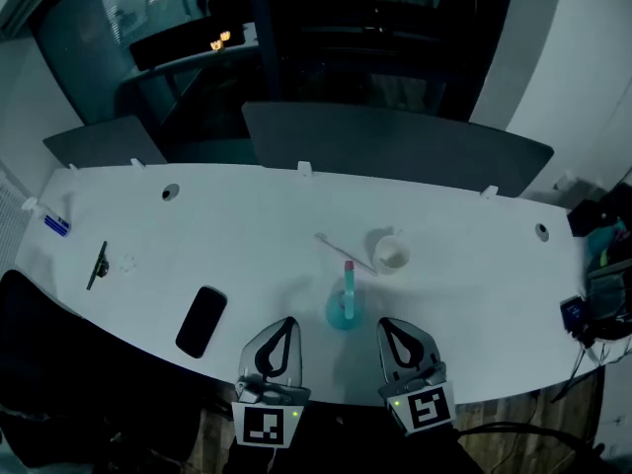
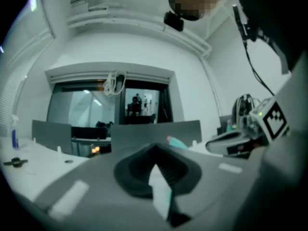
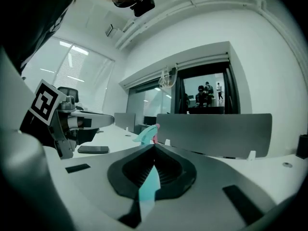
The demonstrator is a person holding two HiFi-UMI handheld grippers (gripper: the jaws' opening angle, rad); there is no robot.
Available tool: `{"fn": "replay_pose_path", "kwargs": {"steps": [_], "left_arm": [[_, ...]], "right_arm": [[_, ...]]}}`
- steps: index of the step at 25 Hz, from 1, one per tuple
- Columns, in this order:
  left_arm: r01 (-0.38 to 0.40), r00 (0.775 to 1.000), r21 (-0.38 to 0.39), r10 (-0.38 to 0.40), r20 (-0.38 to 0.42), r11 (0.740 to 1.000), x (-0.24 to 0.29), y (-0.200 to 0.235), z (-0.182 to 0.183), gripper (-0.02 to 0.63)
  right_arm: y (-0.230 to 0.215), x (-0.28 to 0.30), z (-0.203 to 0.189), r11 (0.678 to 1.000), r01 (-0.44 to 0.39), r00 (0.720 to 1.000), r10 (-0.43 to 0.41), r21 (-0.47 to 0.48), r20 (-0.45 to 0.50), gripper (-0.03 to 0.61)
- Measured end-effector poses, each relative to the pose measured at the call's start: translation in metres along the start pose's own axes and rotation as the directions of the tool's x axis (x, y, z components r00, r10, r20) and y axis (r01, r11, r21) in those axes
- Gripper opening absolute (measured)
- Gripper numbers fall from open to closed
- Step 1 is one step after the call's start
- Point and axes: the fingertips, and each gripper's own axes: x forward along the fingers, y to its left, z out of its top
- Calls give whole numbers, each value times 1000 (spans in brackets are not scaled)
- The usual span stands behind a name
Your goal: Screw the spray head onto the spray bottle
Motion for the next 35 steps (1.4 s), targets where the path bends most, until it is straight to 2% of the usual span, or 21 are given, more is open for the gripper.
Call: {"fn": "replay_pose_path", "kwargs": {"steps": [2,5,10,14,16,19,23,29,35], "left_arm": [[37,999,12,-37,-9,999,-3,0,-2,2],[73,997,-10,-73,-28,997,-19,6,-7,2],[179,983,-56,-180,-16,982,-54,18,-4,3],[277,961,17,-277,-11,961,-85,19,-4,3],[312,950,29,-311,-9,950,-97,19,-5,3],[339,941,15,-339,-11,941,-111,17,-5,3],[331,943,-4,-331,10,943,-124,20,-4,3],[298,955,-1,-298,11,955,-143,26,2,3],[230,973,19,-231,26,973,-154,26,9,3]], "right_arm": [[4,-8,2,998,70,997,-70,6,12,5],[20,-21,5,986,163,987,-163,21,12,5],[65,-44,11,953,299,954,-300,51,16,5],[97,-68,6,914,400,916,-401,67,-1,5],[110,-77,7,898,437,899,-437,61,-5,5],[127,-88,14,888,458,889,-458,42,-5,5],[143,-97,20,885,465,885,-465,17,4,5],[160,-97,28,908,419,908,-419,6,8,5],[163,-103,46,920,391,919,-390,-7,64,5]]}}
